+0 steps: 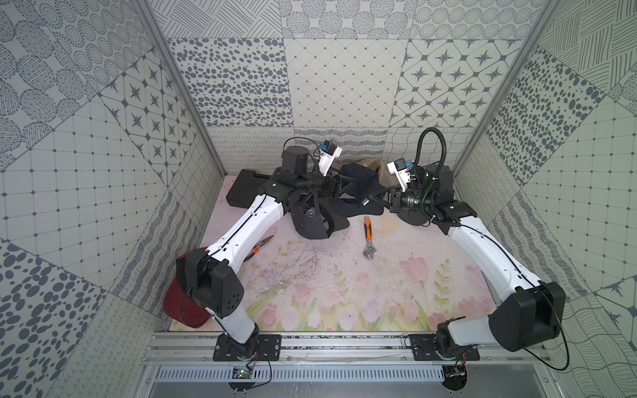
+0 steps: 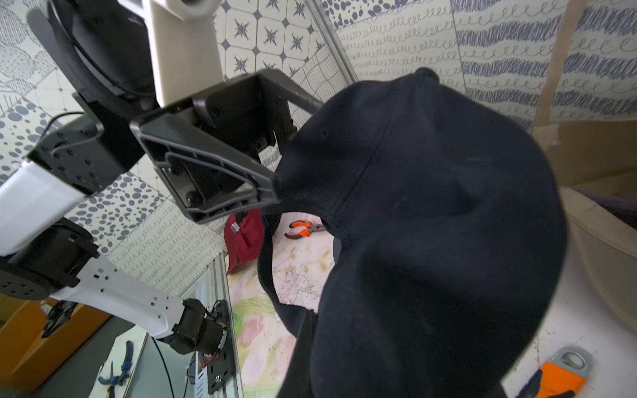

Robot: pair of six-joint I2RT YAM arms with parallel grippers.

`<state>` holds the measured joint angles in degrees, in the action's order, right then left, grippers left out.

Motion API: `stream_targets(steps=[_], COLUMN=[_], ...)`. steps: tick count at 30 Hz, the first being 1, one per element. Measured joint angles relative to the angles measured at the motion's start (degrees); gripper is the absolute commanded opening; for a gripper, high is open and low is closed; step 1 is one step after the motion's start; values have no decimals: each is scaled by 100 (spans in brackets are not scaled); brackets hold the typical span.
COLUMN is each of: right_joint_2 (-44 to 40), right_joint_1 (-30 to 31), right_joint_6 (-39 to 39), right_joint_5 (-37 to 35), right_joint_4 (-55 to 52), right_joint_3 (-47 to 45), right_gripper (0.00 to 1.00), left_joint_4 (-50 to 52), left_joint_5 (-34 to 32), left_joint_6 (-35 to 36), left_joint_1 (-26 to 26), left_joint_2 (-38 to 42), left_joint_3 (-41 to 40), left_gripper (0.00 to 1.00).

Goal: Open the adjustable buckle of the baseball cap
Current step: Pick up the baseball cap from the center of the board.

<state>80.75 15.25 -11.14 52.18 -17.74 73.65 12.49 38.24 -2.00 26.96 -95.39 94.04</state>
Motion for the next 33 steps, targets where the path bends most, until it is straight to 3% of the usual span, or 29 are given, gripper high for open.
stream_targets(steps=[6, 16, 33], right_joint_2=[258, 407, 752], right_joint_1=[-11, -28, -22], right_joint_6=[511, 765, 920], right_joint_5=[4, 238, 697], right_joint_4=[-737, -1005, -1198], right_joint_3=[372, 697, 1139], right_gripper=[0, 0, 0], left_joint_4=[232, 369, 656], left_joint_5=[299, 885, 1919], left_joint_6=[374, 713, 1040], left_joint_1=[-188, -216, 184], left_joint_2=[85, 92, -501], left_joint_3=[33, 4, 367], left_gripper=[75, 75, 67])
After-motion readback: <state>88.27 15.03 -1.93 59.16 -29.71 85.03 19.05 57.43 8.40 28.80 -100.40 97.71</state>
